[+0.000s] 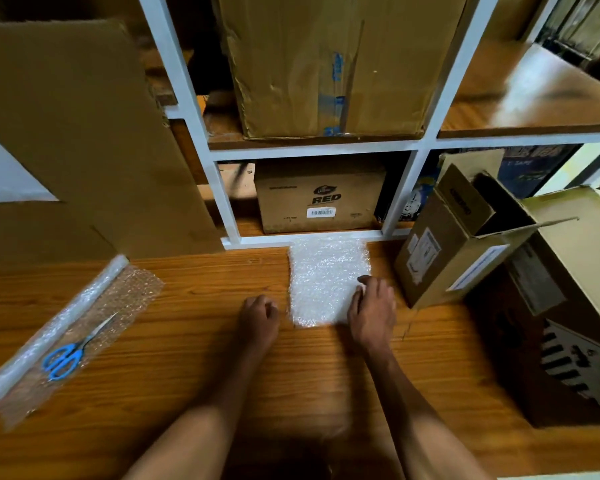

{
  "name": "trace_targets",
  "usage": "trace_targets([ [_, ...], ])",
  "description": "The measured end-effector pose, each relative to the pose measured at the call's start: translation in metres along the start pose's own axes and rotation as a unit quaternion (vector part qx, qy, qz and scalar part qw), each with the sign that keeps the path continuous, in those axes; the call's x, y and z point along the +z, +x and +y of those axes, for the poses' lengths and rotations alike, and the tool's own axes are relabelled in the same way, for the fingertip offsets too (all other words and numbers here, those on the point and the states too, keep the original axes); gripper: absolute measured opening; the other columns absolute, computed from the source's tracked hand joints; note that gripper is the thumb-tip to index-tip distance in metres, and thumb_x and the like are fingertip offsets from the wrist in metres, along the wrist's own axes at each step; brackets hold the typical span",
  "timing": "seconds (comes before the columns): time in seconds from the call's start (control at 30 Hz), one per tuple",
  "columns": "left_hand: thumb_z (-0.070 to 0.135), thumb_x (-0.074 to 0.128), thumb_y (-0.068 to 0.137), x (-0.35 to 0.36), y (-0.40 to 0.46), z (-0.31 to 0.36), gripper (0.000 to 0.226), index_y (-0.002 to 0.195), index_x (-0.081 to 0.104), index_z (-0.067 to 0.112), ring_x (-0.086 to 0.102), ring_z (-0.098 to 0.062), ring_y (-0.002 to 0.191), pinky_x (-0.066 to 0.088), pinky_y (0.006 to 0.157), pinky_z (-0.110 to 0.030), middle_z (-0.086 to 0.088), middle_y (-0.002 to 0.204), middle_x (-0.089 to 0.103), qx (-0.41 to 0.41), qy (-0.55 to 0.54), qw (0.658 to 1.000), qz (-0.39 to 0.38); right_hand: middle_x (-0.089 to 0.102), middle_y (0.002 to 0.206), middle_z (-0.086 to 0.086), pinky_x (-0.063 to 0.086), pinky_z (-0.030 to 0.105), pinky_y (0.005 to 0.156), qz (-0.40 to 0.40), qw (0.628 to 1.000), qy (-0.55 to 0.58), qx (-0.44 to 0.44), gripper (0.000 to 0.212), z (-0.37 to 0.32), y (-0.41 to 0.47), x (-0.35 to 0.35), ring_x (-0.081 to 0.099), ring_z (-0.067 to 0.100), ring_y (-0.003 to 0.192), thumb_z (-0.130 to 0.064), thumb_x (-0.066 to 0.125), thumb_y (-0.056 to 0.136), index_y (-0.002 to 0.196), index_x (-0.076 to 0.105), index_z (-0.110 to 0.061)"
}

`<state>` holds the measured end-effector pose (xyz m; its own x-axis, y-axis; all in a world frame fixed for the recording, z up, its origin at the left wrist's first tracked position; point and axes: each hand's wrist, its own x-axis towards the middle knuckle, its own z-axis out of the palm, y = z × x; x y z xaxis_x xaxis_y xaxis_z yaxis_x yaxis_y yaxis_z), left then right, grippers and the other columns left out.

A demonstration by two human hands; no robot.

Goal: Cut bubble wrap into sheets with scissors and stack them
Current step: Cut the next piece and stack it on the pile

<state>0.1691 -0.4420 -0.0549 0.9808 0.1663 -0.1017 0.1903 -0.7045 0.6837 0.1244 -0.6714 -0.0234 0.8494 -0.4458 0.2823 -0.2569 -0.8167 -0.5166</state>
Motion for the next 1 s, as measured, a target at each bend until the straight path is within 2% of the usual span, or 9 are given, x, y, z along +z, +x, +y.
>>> trace_targets([
  [0.17, 0.017, 0.062, 0.100, -0.029, -0.015, -0.018, 0.013, 0.104, 0.072, 0.010, 0.058, -0.023, 0.105, 0.044, 0.090, -0.029, -0.009, 0.120, 0.062, 0.022, 0.022, 1.000, -0.003, 0.061, 0.117, 0.003, 0.047, 0.043, 0.082, -0.049, 0.994, -0.015, -0.098, 0.021, -0.040, -0.036, 0.011, 0.056, 0.027, 0.102, -0.021, 0.059, 0.099, 0.120, 0.062, -0.022],
  [0.27, 0.022, 0.059, 0.102, -0.053, -0.012, -0.036, 0.015, 0.107, 0.072, 0.018, 0.057, -0.019, 0.108, 0.045, 0.091, -0.030, -0.003, 0.123, 0.061, 0.028, 0.048, 0.998, -0.002, 0.061, 0.119, 0.003, 0.047, 0.041, 0.084, -0.079, 0.989, -0.013, -0.121, 0.023, -0.070, -0.057, 0.021, 0.054, 0.024, 0.104, -0.026, 0.055, 0.101, 0.122, 0.061, -0.022],
  [0.37, 0.022, 0.059, 0.102, -0.084, -0.005, -0.058, 0.017, 0.109, 0.074, 0.019, 0.057, -0.019, 0.109, 0.043, 0.089, -0.028, -0.001, 0.122, 0.062, 0.045, 0.059, 0.997, 0.003, 0.060, 0.119, 0.004, 0.048, 0.040, 0.086, -0.113, 0.984, -0.015, -0.139, 0.023, -0.104, -0.076, 0.034, 0.054, 0.024, 0.104, -0.030, 0.051, 0.103, 0.124, 0.058, -0.023],
  [0.47, 0.021, 0.060, 0.100, -0.120, 0.004, -0.092, 0.015, 0.105, 0.074, 0.020, 0.058, -0.017, 0.104, 0.047, 0.091, -0.030, 0.002, 0.117, 0.061, 0.081, 0.062, 0.995, -0.015, 0.060, 0.117, 0.004, 0.049, 0.041, 0.085, -0.140, 0.979, 0.002, -0.145, 0.024, -0.142, -0.098, 0.053, 0.056, 0.026, 0.102, -0.028, 0.054, 0.099, 0.122, 0.057, -0.023],
  [0.63, 0.017, 0.062, 0.095, -0.190, 0.021, -0.170, 0.014, 0.093, 0.073, 0.024, 0.063, -0.022, 0.097, 0.052, 0.087, -0.033, 0.000, 0.108, 0.062, 0.119, 0.067, 0.990, -0.024, 0.062, 0.106, 0.007, 0.052, 0.040, 0.074, -0.171, 0.973, 0.040, -0.153, 0.027, -0.220, -0.145, 0.099, 0.061, 0.030, 0.092, -0.032, 0.046, 0.097, 0.116, 0.061, -0.020],
  [0.7, 0.015, 0.063, 0.094, -0.218, 0.029, -0.203, 0.013, 0.093, 0.074, 0.021, 0.063, -0.025, 0.098, 0.051, 0.089, -0.033, -0.003, 0.107, 0.064, 0.114, 0.075, 0.991, -0.014, 0.063, 0.108, 0.007, 0.051, 0.039, 0.074, -0.203, 0.966, 0.056, -0.149, 0.026, -0.253, -0.165, 0.118, 0.062, 0.032, 0.095, -0.034, 0.046, 0.100, 0.116, 0.061, -0.021],
  [0.8, 0.017, 0.058, 0.087, -0.257, 0.034, -0.245, 0.017, 0.092, 0.074, 0.021, 0.062, -0.033, 0.104, 0.050, 0.092, -0.039, -0.007, 0.104, 0.066, 0.108, 0.085, 0.990, 0.012, 0.062, 0.118, 0.004, 0.054, 0.040, 0.082, -0.258, 0.953, 0.076, -0.140, 0.038, -0.294, -0.192, 0.139, 0.062, 0.030, 0.107, -0.043, 0.039, 0.099, 0.124, 0.062, -0.026],
  [0.9, 0.017, 0.064, 0.084, -0.292, 0.036, -0.279, 0.021, 0.102, 0.072, 0.024, 0.053, -0.036, 0.114, 0.048, 0.093, -0.048, -0.007, 0.117, 0.061, 0.096, 0.160, 0.981, 0.050, 0.059, 0.129, 0.006, 0.054, 0.041, 0.091, -0.313, 0.937, 0.053, -0.142, 0.036, -0.329, -0.215, 0.157, 0.058, 0.029, 0.116, -0.040, 0.045, 0.105, 0.135, 0.058, -0.026],
  [1.0, 0.021, 0.073, 0.083, -0.324, 0.039, -0.300, 0.030, 0.111, 0.071, 0.031, 0.044, -0.036, 0.121, 0.041, 0.096, -0.052, -0.008, 0.132, 0.053, 0.068, 0.199, 0.975, 0.069, 0.056, 0.134, 0.009, 0.055, 0.044, 0.092, -0.341, 0.928, 0.049, -0.143, 0.039, -0.359, -0.232, 0.174, 0.060, 0.033, 0.115, -0.040, 0.046, 0.105, 0.140, 0.056, -0.026],
])
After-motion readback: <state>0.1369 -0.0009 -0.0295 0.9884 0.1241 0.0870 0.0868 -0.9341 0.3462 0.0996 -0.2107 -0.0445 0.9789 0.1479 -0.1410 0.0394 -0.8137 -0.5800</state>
